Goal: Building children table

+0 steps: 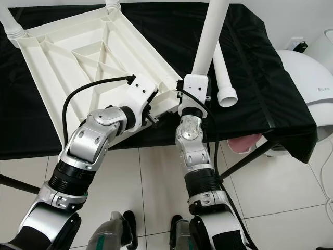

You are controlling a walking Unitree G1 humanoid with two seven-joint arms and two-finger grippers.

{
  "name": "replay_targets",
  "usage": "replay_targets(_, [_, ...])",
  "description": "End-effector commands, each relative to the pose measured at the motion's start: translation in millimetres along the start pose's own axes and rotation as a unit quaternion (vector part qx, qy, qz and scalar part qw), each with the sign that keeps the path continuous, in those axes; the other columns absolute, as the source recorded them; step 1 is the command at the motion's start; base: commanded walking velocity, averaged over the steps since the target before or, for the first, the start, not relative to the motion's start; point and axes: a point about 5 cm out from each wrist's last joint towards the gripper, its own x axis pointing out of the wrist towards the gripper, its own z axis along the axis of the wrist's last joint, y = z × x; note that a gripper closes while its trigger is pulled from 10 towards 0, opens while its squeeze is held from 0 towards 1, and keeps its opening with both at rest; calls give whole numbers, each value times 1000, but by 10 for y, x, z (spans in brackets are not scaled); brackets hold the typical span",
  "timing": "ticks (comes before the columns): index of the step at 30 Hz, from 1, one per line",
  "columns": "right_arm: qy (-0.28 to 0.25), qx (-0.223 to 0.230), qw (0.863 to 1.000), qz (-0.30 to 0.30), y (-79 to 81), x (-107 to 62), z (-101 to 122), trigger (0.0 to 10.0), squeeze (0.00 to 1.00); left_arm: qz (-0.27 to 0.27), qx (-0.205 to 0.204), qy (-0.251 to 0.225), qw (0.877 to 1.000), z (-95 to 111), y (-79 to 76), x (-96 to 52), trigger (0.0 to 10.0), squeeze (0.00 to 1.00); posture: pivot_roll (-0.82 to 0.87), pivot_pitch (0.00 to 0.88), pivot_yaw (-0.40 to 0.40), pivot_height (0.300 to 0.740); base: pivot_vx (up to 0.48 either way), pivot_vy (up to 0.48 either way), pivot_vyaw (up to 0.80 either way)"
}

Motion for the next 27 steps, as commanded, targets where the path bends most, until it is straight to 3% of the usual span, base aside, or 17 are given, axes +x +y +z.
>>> replay_targets(1, [43,-12,999,-29,-107,-71,-199,10000,0,28,7,-3,1000,21,-5,3,10000,0,-54,186,-15,740,0,0,0])
replay_targets(27, [92,10,991,-99,-248,-66,-300,10000,0,28,8,-1,1000,23,0,-9,10000,0,-51,201,-7,740,0,0,0])
